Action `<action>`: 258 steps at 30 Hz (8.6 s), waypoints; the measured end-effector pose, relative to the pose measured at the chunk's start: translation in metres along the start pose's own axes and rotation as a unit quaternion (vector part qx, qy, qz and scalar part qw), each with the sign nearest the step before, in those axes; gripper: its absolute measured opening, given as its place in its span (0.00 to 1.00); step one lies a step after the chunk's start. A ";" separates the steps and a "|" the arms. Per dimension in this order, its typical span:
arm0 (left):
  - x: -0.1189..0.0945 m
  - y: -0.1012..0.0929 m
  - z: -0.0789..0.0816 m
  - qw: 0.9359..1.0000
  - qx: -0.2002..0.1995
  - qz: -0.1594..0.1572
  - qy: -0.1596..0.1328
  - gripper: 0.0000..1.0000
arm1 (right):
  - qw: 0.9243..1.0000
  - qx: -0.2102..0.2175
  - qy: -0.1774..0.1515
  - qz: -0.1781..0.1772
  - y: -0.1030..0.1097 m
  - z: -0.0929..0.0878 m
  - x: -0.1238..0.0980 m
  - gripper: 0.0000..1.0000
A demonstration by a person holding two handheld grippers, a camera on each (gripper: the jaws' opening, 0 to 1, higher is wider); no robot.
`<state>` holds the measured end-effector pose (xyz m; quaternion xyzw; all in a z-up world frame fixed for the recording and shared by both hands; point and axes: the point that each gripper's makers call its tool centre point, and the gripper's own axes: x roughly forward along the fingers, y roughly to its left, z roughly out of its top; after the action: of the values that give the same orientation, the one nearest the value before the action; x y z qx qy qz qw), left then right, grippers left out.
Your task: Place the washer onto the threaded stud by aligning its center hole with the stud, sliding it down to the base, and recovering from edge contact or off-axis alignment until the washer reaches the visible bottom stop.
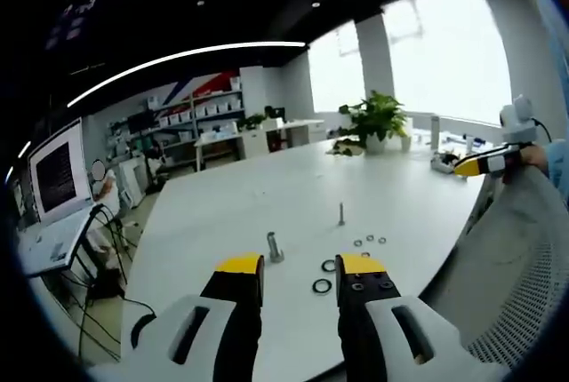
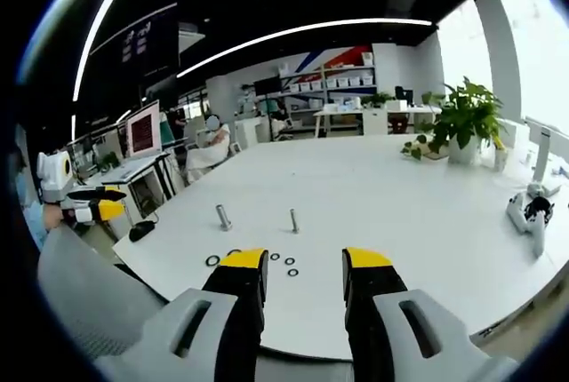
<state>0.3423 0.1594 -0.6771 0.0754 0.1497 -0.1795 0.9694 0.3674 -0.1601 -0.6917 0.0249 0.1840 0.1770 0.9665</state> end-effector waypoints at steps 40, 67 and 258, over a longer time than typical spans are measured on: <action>0.003 -0.008 -0.008 1.000 0.000 -0.011 0.030 0.26 | 1.000 0.008 -0.002 0.007 -0.003 0.000 0.001 0.33; -0.002 -0.030 0.002 0.998 -0.009 -0.065 -0.009 0.24 | 0.998 -0.003 0.066 0.016 -0.003 -0.023 0.002 0.33; 0.008 -0.040 0.000 0.991 -0.039 -0.129 0.014 0.16 | 0.906 -0.229 0.298 0.192 0.024 -0.124 0.179 0.14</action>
<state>0.3345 0.1200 -0.6831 0.0199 0.1787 -0.2959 0.9382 0.4699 -0.0763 -0.8668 -0.2161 0.4097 0.3958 0.7929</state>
